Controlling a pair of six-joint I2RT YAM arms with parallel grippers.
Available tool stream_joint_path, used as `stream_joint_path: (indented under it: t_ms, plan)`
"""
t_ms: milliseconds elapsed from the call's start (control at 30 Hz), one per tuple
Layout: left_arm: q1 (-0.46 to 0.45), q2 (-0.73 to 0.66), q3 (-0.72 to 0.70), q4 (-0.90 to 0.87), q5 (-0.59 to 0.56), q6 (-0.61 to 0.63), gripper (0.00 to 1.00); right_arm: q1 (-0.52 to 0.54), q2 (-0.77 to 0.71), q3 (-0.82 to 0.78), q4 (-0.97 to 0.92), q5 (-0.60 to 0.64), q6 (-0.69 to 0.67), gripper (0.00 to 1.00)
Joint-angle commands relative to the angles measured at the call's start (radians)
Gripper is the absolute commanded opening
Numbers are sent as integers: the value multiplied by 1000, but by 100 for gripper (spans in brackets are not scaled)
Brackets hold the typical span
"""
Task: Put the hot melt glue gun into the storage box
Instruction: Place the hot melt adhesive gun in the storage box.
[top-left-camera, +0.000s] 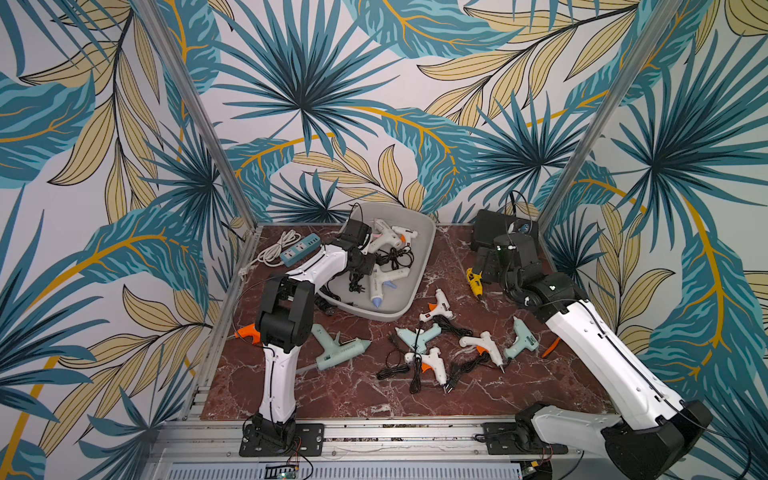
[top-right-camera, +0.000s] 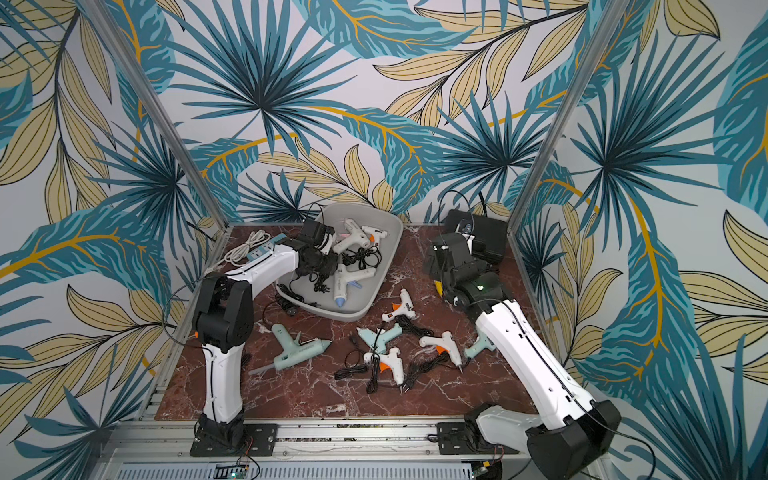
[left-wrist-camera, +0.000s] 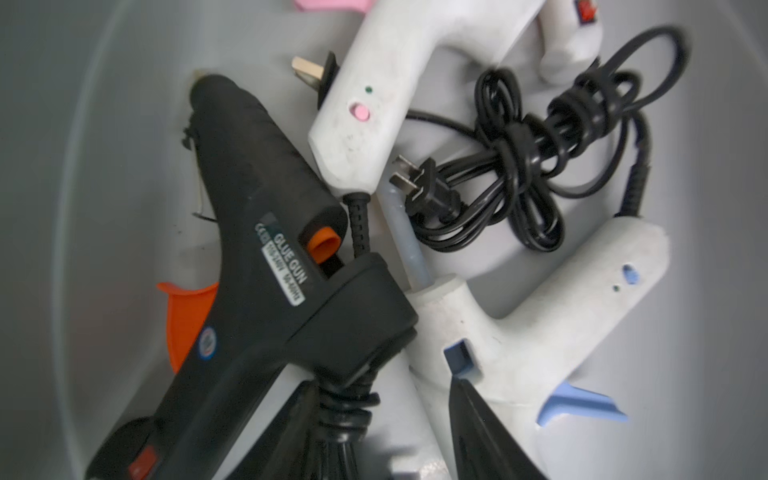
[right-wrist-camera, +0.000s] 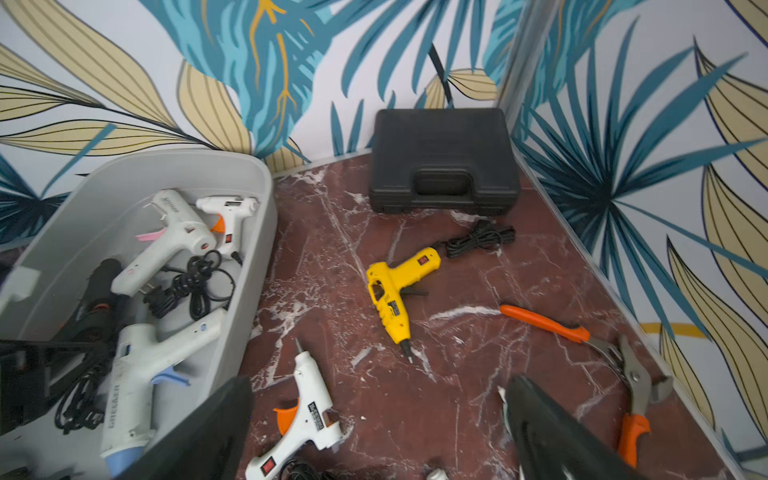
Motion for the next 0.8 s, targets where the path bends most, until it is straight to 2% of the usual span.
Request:
stream_joint_path:
  t_ms: [0,200,333,400,500,767]
  plan:
    - [3,-161,19,-14,-23,-72,56,-50,-23,-44,-59,-130,32,99]
    - [12,-315,-40,-204,-250,-170,59,-112,0,-52,-119,-151,45,99]
    - [27,-401,-170,-268,-382,-224,56,-158,21,-72,-137,-170,52,98]
    - [47,-426,-234,-268,-370,-248,48,-175,29,-83,-137,-186,55,98]
    - [65,-433,-290,-282,-349,-274,42,-185,44,-91,-135,-204,57,97]
    - [66,-421,-357,-227,-272,-290,40,-190,64,-113,-132,-189,58,97]
